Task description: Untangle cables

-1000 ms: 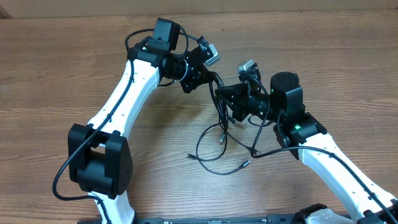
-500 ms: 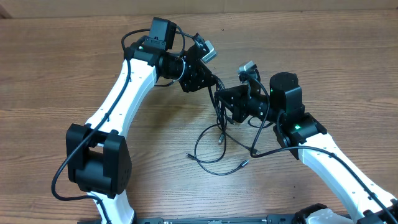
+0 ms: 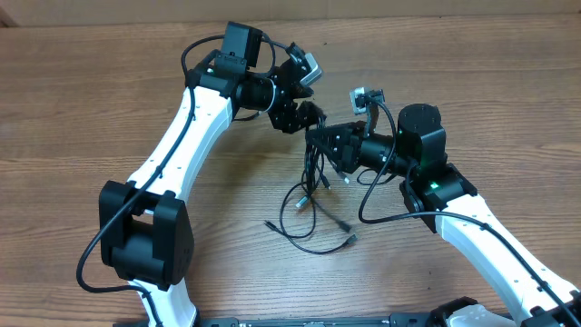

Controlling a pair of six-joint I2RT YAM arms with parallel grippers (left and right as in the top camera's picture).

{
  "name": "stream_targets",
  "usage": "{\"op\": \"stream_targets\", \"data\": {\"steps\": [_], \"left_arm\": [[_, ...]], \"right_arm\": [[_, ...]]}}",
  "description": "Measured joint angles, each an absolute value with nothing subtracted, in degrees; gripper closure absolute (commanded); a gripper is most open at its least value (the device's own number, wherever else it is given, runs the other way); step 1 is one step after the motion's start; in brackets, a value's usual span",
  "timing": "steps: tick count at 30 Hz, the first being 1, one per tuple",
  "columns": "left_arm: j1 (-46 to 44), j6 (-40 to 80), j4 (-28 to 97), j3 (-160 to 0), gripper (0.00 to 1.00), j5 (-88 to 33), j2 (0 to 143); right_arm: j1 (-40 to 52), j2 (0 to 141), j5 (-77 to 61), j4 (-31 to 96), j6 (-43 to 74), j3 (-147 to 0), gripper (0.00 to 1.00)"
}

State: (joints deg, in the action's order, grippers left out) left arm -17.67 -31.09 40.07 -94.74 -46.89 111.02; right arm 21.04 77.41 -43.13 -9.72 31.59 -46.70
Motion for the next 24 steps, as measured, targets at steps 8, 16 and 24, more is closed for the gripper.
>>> {"op": "stream_targets", "data": {"steps": [8,16,24], "left_arm": [[-18.15,-26.41,36.77,-94.74,0.83,-47.83,111.02],[-17.63,-26.72,43.16,-94.76,0.18,-47.35,111.02],[-12.43,-36.18,46.87,-94.76,0.19,-56.21,111.02]], "right_arm": [[21.02,77.41,-43.68,-9.69,43.66,-46.70,0.96],[18.57,77.41,-46.35,-9.41,46.37,-46.70,0.96],[13.39,77.41,-52.23,-9.41,48.86,-46.70,0.96]]}}
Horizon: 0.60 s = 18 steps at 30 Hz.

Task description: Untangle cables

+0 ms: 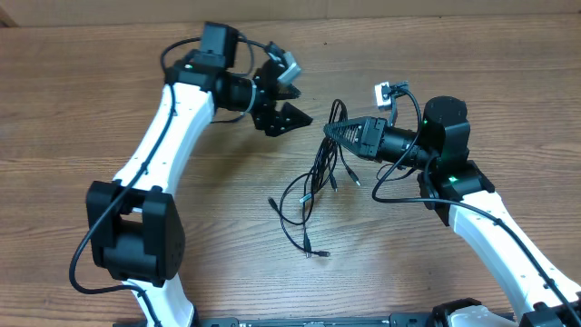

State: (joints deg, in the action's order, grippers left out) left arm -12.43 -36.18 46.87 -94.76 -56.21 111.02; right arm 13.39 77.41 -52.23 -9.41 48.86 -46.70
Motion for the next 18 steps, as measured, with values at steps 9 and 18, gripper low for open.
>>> {"op": "stream_targets", "data": {"steps": [9,18], "left_arm": [[-9.63,-45.69,51.20,-94.76,0.14,-66.17,111.02],[-9.58,-54.85,59.92,-94.76,0.12,-71.59,111.02]], "right_arm": [[12.58,77.41,-59.88,-12.93,56.84,-46.70,0.96],[17.19,77.41,-60.97,-20.10,64.31,-46.70,0.96]]}}
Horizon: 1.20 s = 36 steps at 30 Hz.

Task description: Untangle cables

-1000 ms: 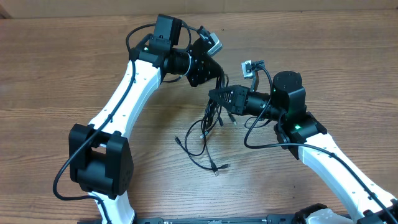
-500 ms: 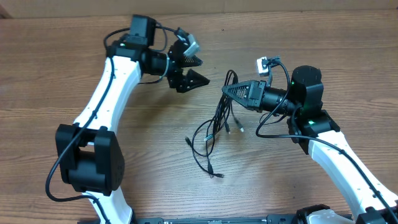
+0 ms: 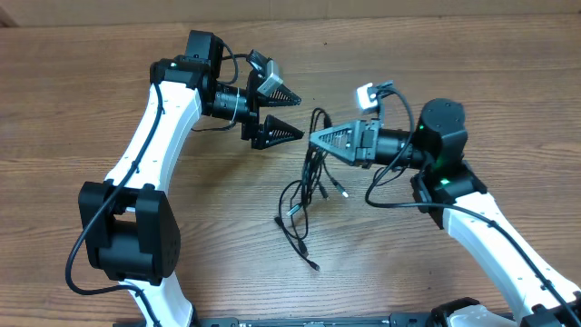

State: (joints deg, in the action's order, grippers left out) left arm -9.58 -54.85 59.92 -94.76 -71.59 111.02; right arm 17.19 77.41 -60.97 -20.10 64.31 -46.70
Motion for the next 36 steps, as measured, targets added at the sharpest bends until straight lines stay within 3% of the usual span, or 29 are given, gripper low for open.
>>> {"op": "stream_targets", "data": {"steps": [11,15,21,22,24,26,28,36], "left_arm": [[-9.96,-57.58,60.47,-94.76,0.16,-74.63,111.02],[-11.66,-57.76,60.45,-94.76,0.24,-74.83,111.02],[-14.52,-58.61,60.14,-94.76,0.28,-75.00,111.02],[-14.79,-58.70,60.01,-94.76,0.31,-75.00,111.02],[-15.11,-58.83,59.96,-94.76,0.46,-74.96,111.02],[-15.38,-59.00,59.92,-94.76,0.65,-74.98,111.02],[-15.40,-59.16,59.81,-94.74,0.95,-74.96,111.02],[-15.40,-59.66,59.79,-94.74,0.96,-74.28,111.02]], "right_arm": [[24.71,77.41,-55.55,-22.96,72.84,-46.70,0.96],[25.61,77.41,-53.93,-23.11,74.63,-46.70,0.96],[25.58,77.41,-52.31,-23.11,77.56,-46.70,0.96],[25.58,77.41,-52.05,-23.14,77.78,-46.70,0.96],[25.58,77.41,-51.44,-23.14,78.22,-46.70,0.96],[25.58,77.41,-50.87,-23.14,78.43,-46.70,0.96],[25.58,77.41,-50.57,-23.16,78.63,-46.70,0.96],[25.50,77.41,-49.47,-23.00,79.46,-46.70,0.96]]}}
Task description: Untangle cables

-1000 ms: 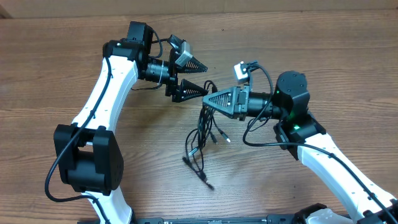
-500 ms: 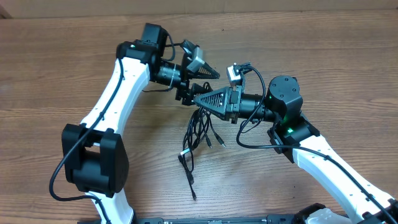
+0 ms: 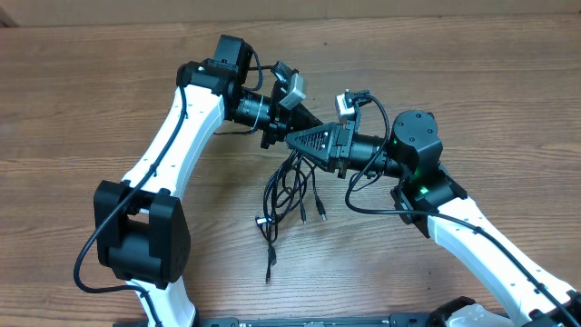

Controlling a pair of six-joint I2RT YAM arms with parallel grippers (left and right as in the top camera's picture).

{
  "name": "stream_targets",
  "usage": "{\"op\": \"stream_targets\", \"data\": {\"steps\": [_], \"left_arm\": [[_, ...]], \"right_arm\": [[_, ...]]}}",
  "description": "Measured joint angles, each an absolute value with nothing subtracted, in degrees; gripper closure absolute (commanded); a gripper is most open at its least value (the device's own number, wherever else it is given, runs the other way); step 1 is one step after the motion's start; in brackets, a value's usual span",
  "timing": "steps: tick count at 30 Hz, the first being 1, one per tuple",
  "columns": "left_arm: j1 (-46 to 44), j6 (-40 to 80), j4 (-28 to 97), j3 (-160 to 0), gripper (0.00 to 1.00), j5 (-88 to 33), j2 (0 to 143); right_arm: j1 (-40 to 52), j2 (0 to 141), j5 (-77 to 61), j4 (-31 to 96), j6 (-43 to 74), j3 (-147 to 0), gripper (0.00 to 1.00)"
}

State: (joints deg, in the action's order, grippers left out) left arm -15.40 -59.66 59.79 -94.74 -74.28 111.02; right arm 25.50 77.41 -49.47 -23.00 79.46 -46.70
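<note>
A tangle of thin black cables point(image 3: 281, 195) hangs from the tip of my right gripper point(image 3: 292, 143) down to the wooden table point(image 3: 73, 136). One plug end point(image 3: 268, 275) trails toward the front. My right gripper is shut on the top of the bundle, pointing left. My left gripper point(image 3: 289, 125) has come in from the upper left and sits right against the right gripper's tip, over the same spot on the cables. Its fingers overlap the right gripper, so their state is hidden.
The left arm point(image 3: 168, 136) arches over the left half of the table and the right arm point(image 3: 472, 236) comes in from the lower right. A black cable loop point(image 3: 363, 195) from the right arm's own wiring hangs beside the wrist.
My left gripper stood open and apart, left of the right gripper; now it is pressed in at the right gripper's tip. The right gripper and bundle have shifted left, and the trailing plug lies further left.
Both grippers first met over the bundle at mid table. Then the left one stood apart to the left while the right held the cables up. Then the left was wide open, still apart. Now the two are together again on the bundle's top.
</note>
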Motion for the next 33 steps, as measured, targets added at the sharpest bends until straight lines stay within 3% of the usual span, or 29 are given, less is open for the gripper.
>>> {"op": "stream_targets", "data": {"steps": [3,4,5,11,13,19,21,24,30,33], "left_arm": [[-15.35,-59.77,59.75,-94.74,0.96,-73.47,111.02],[-15.29,-59.77,59.77,-94.74,0.90,-73.28,111.04],[-15.25,-59.79,59.77,-94.74,0.74,-73.19,111.04],[-14.92,-59.00,59.70,-94.74,0.48,-74.08,111.04],[-15.07,-58.76,59.55,-94.74,0.46,-74.48,111.04],[-16.75,-58.70,58.15,-94.74,0.49,-74.96,111.04],[-16.91,-58.72,57.39,-94.74,0.61,-75.00,111.04],[-16.91,-58.92,56.58,-94.74,0.96,-75.31,111.04],[-16.91,-59.00,55.75,-94.74,0.96,-75.48,111.04],[-16.91,-59.00,55.72,-94.74,0.96,-75.46,111.04]], "right_arm": [[25.50,77.41,-49.52,-20.95,78.67,-46.72,0.96],[25.52,77.34,-49.54,-20.25,78.39,-46.72,0.96],[25.52,77.30,-49.52,-19.66,78.17,-46.72,0.96],[25.54,77.28,-49.52,-20.23,78.35,-46.70,0.96],[25.54,77.28,-49.39,-22.24,79.26,-46.70,0.96],[25.56,77.25,-48.47,-23.18,82.48,-46.70,0.96],[25.69,77.25,-48.38,-23.20,83.83,-46.70,0.96],[26.02,77.25,-47.33,-23.35,85.23,-46.70,0.96],[26.30,77.25,-45.78,-23.44,85.91,-46.70,0.96],[26.37,77.25,-45.63,-23.16,85.91,-46.72,0.89]]}}
